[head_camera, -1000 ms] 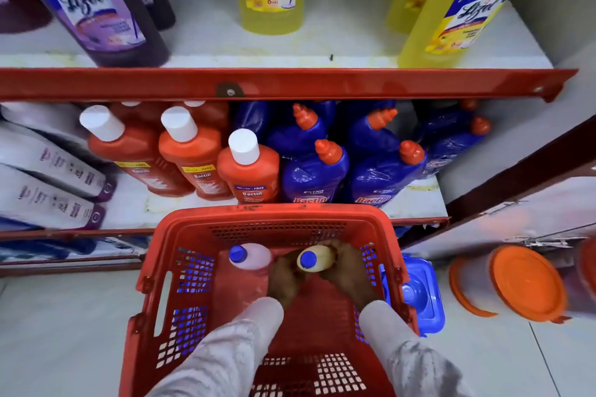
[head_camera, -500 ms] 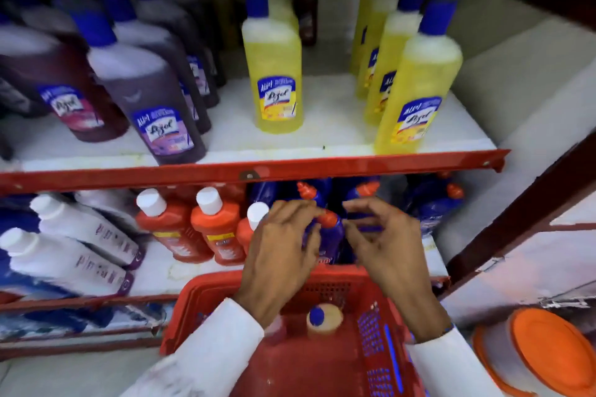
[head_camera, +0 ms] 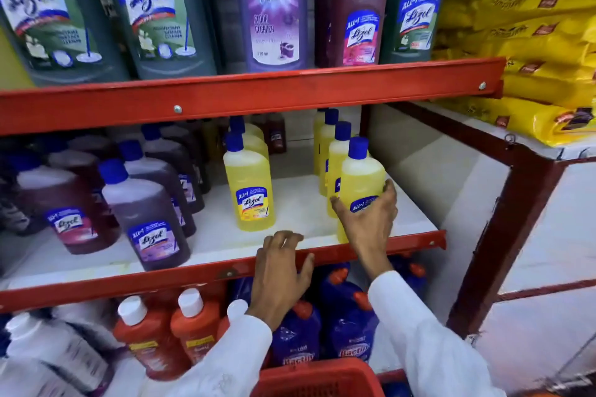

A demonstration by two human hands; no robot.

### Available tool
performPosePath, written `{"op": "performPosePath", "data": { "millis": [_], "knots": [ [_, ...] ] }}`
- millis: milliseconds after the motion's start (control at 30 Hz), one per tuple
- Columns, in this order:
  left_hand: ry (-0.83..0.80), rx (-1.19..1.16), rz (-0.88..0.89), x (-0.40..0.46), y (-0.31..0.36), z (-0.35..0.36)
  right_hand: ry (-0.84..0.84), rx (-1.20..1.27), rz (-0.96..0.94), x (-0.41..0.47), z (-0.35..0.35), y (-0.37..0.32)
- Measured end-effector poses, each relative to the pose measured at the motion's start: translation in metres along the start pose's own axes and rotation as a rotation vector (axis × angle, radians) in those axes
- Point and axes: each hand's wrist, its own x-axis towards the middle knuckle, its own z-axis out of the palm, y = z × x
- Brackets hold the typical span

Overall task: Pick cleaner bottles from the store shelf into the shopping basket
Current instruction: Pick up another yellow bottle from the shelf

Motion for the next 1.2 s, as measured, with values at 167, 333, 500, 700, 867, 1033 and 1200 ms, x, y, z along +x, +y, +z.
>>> {"op": "performPosePath", "data": {
  "millis": [167,333,500,700,867,1033,1200],
  "knots": [
    [-0.01,0.047,0.021,-0.003,-0.002,0.002,-0.083,0.119,0.002,0.024,0.003,0.005],
    [0.057,0.023,0.042,-0.004,-0.006,0.007,-0.127,0.48,0.064,0.022,-0.015,-0.002],
    [0.066,0.017,0.051,-0.003,-0.008,0.01,-0.654,1.208,0.111,0.025,-0.047,-0.019],
    [0.016,0.068,0.045,-0.004,-0.009,0.01,-1.135,1.45,0.05,0.014,-0.065,-0.041],
    [0.01,0.094,0.048,-0.004,-0.011,0.011,-0.648,0.917,-0.091,0.001,-0.076,-0.057],
    [0.005,0.122,0.056,-0.003,-0.008,0.009,-0.031,0.273,-0.326,-0.023,-0.07,-0.072],
    [0.004,0.115,0.054,-0.004,-0.007,0.009,0.274,-0.049,-0.539,-0.026,-0.052,-0.058]
  ]
}}
